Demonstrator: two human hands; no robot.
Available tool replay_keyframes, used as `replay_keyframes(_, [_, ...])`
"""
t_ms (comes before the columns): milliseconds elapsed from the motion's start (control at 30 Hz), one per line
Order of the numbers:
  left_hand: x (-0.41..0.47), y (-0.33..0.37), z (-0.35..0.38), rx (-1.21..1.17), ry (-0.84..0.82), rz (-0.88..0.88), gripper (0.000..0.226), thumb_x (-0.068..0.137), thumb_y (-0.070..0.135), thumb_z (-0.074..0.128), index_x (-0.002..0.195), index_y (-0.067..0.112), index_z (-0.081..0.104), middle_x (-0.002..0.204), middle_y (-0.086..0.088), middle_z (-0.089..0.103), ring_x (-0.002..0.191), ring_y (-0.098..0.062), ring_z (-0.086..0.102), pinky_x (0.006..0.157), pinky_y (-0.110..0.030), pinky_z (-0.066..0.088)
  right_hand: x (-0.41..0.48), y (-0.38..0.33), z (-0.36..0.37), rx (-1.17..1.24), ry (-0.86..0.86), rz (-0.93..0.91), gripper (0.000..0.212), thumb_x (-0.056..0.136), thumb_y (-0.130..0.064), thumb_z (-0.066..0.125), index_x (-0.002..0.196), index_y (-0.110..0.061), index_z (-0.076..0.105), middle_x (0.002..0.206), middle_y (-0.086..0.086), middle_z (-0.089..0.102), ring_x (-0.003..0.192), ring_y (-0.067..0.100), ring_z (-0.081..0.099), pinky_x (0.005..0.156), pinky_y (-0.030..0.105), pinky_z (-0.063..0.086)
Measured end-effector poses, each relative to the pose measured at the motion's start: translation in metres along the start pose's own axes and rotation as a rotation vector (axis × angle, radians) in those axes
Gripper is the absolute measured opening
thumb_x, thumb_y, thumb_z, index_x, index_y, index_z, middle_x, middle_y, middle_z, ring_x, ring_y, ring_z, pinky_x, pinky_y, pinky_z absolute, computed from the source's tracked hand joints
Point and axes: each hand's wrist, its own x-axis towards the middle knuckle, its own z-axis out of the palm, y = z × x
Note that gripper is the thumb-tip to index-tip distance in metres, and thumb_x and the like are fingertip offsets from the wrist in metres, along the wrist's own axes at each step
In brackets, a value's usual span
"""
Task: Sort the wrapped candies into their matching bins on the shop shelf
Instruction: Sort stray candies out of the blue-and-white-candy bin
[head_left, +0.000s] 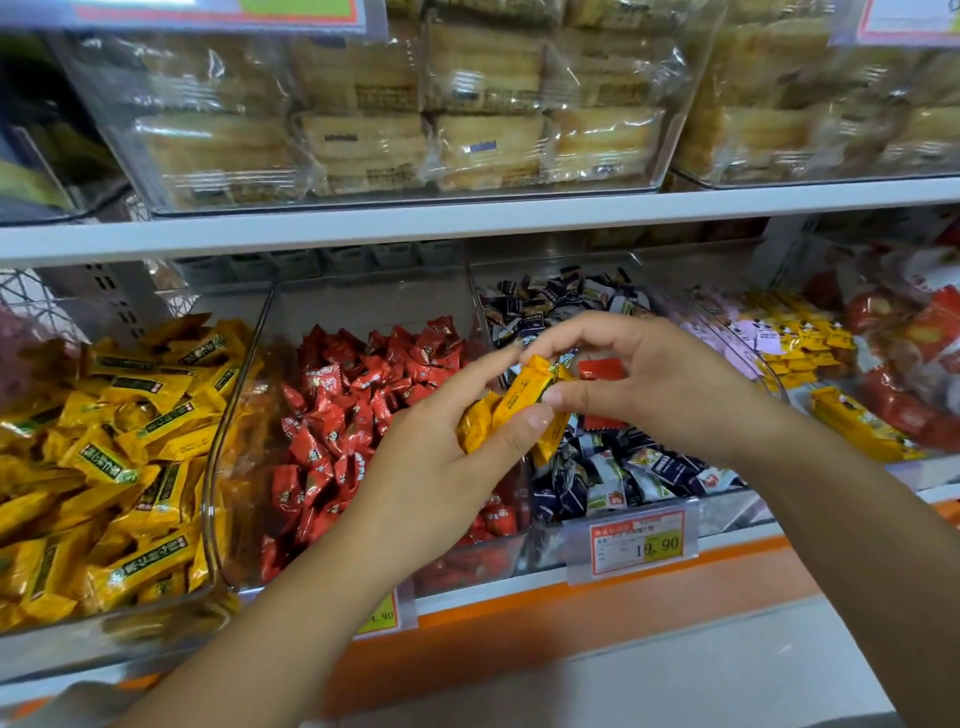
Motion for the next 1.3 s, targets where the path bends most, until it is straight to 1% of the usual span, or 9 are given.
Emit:
replay_keyframes(200, [0.000,0.001,-0.002,-0.032,-0.089,-0.005,0.042,0.084,0.051,0.052,0.121,0.065,0.040,0.075,-0.001,0.057,0.060,-0.026,0.054,0.057,-0.036,0.048,0.000,0.000,0.006,0.041,-0.015,-0.051,0.027,0.083,-0.023,0.069,0.108,-0.034,0.069,0.112,-0.008,0.060,0.108,0.008,0.060,0.097,0.035,0.049])
replay_keyframes(433, [0.001,0.001,-0.003,-0.056,-0.031,0.006,0.036,0.091,0.032,0.060,0.117,0.055,0.049,0.075,0.010,0.064,0.054,-0.001,0.052,0.055,-0.022,0.046,-0.001,0.002,0.008,0.137,-0.048,-0.033,0.033,0.080,-0.034,0.068,0.111,-0.044,0.066,0.121,-0.014,0.062,0.118,0.012,0.057,0.100,0.041,0.047])
replay_keyframes(633, [-0.001,-0.004,-0.022,0.043,0.054,0.022,0.024,0.092,0.030,0.061,0.107,0.048,0.056,0.075,0.025,0.064,0.061,0.004,0.056,0.057,-0.012,0.045,0.006,-0.003,0.015,0.111,0.036,-0.027,0.032,0.085,-0.035,0.063,0.114,-0.046,0.063,0.110,-0.016,0.059,0.102,0.001,0.059,0.079,0.016,0.051])
replay_keyframes(800, [-0.014,-0.013,-0.057,0.249,0.216,0.023,0.018,0.090,0.037,0.061,0.106,0.046,0.057,0.078,0.023,0.063,0.061,-0.001,0.054,0.054,-0.013,0.040,0.014,-0.006,0.034,0.099,0.015,0.031,0.035,0.093,-0.018,0.059,0.113,-0.047,0.061,0.106,-0.019,0.061,0.101,0.022,0.060,0.087,0.042,0.053])
replay_keyframes(867, [-0.019,-0.012,-0.075,0.306,0.307,0.045,0.016,0.089,0.035,0.063,0.102,0.043,0.057,0.076,0.029,0.060,0.063,0.004,0.054,0.055,-0.009,0.036,0.019,-0.008,0.043,0.105,0.014,0.025,0.041,0.093,-0.008,0.054,0.114,-0.042,0.062,0.105,-0.017,0.061,0.083,0.035,0.057,0.069,0.033,0.049])
replay_keyframes(933, [-0.024,-0.014,-0.093,0.350,0.387,0.033,0.016,0.089,0.034,0.063,0.102,0.041,0.058,0.071,0.032,0.059,0.061,0.007,0.054,0.053,-0.008,0.035,0.024,-0.011,0.052,0.082,0.000,-0.003,0.043,0.093,-0.003,0.054,0.116,-0.038,0.060,0.107,-0.014,0.060,0.065,0.011,0.053,0.060,0.018,0.040])
replay_keyframes(1100, [-0.033,-0.027,-0.128,0.402,0.519,-0.040,0.017,0.088,0.033,0.065,0.105,0.033,0.061,0.064,0.017,0.060,0.056,0.006,0.053,0.051,-0.009,0.035,0.038,-0.012,0.072,-0.117,-0.016,-0.093,0.044,0.094,-0.010,0.058,0.129,-0.037,0.053,0.127,-0.016,0.055,0.116,-0.013,0.048,0.097,0.003,0.036])
replay_keyframes(1200, [-0.036,-0.037,-0.145,0.485,0.562,-0.120,0.026,0.089,0.038,0.064,0.114,0.030,0.061,0.075,0.010,0.065,0.060,-0.006,0.056,0.052,-0.021,0.040,0.043,-0.010,0.079,-0.287,0.066,-0.113,0.038,0.096,-0.018,0.056,0.128,-0.038,0.054,0.126,-0.020,0.053,0.115,-0.009,0.048,0.097,0.011,0.038])
replay_keyframes(1300, [-0.033,-0.059,-0.165,0.729,0.584,-0.269,0.044,0.092,0.041,0.060,0.131,0.024,0.053,0.117,-0.005,0.064,0.101,-0.029,0.060,0.075,-0.036,0.047,0.041,-0.009,0.085,-0.452,0.095,-0.132,0.034,0.096,-0.025,0.054,0.127,-0.040,0.055,0.118,-0.026,0.048,0.107,-0.009,0.042,0.082,0.001,0.029])
